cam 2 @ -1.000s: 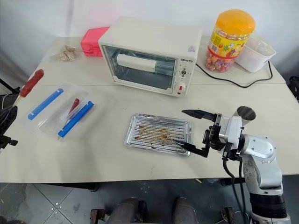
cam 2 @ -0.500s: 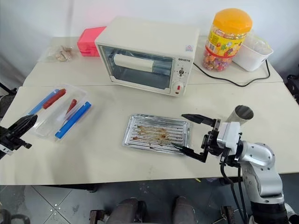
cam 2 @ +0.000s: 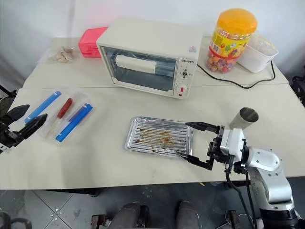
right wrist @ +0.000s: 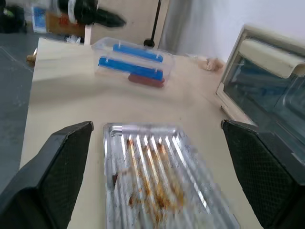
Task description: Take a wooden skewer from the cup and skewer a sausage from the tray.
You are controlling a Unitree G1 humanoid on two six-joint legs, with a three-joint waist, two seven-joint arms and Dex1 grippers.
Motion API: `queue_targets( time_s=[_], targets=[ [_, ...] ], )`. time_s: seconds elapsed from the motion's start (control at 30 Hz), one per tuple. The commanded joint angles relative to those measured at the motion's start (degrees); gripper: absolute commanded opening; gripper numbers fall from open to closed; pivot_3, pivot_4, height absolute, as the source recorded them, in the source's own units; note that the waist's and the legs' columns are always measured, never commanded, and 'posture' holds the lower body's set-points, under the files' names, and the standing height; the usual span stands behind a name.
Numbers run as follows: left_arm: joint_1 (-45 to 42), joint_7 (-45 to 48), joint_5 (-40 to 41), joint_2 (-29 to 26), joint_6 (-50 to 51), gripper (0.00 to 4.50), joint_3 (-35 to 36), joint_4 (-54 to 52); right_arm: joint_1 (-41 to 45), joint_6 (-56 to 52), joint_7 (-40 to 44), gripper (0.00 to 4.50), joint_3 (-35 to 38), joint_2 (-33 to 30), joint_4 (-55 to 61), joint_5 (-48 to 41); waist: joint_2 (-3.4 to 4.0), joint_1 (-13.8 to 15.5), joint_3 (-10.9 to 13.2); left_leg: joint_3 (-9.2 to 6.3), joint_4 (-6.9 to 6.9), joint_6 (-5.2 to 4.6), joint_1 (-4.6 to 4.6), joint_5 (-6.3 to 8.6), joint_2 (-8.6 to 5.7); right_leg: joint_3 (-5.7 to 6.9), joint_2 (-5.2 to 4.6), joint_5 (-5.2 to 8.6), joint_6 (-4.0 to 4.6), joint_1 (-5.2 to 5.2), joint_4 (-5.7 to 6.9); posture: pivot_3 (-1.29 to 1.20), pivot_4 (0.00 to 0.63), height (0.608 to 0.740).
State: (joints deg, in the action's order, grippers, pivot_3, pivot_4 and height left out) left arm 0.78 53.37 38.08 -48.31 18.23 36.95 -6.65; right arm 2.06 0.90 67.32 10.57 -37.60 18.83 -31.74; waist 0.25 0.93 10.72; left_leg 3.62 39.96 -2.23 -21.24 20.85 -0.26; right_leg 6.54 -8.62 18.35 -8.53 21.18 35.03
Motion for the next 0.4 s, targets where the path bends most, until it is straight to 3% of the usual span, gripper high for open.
queue_targets(
  time_s=[0.03, 0.17, 0.3, 0.4],
  targets=[
    [3.6, 5.7, 1.7, 0.0, 0.1, 4.47, -4.6, -9.5, -2.0, 1.9, 3.6, 4.5, 3.0, -2.3, -0.9, -1.7, 0.07, 0.3, 0.0, 0.03, 0.0, 0.0, 0.02, 0.0, -0.02, -0.07, 0.0, 0.0, 0.0, -0.08, -0.13, 0.0, 0.15, 0.74],
    [6.3, 6.9, -3.9, 1.5, -3.8, 4.47, -11.4, -10.9, -1.4, -1.5, -0.4, 4.5, 3.9, -0.5, -2.0, -4.8, 0.08, 0.1, 0.0, 0.09, 0.0, 0.0, 0.07, -0.01, 0.06, -0.09, 0.09, 0.01, 0.02, -0.15, -0.26, 0.0, 0.15, 0.74],
    [8.3, 2.9, -11.0, 4.9, -8.6, 4.47, -15.7, -10.5, -2.4, 3.2, 4.6, 4.5, 0.0, -0.8, -3.2, -0.9, 0.08, -0.2, 0.0, 0.15, 0.0, -0.01, 0.07, -0.01, 0.09, -0.11, 0.11, 0.03, 0.05, -0.12, -0.27, 0.0, 0.15, 0.74],
    [11.3, 3.0, -13.2, 6.3, -11.3, 4.47, -16.6, -10.2, -1.2, 5.2, 3.5, 4.5, 0.1, -0.4, -6.3, 1.1, 0.08, -0.3, 0.0, 0.17, -0.02, -0.02, 0.06, -0.01, 0.07, -0.1, 0.09, 0.03, 0.05, -0.1, -0.27, 0.0, 0.15, 0.74]
  ],
)
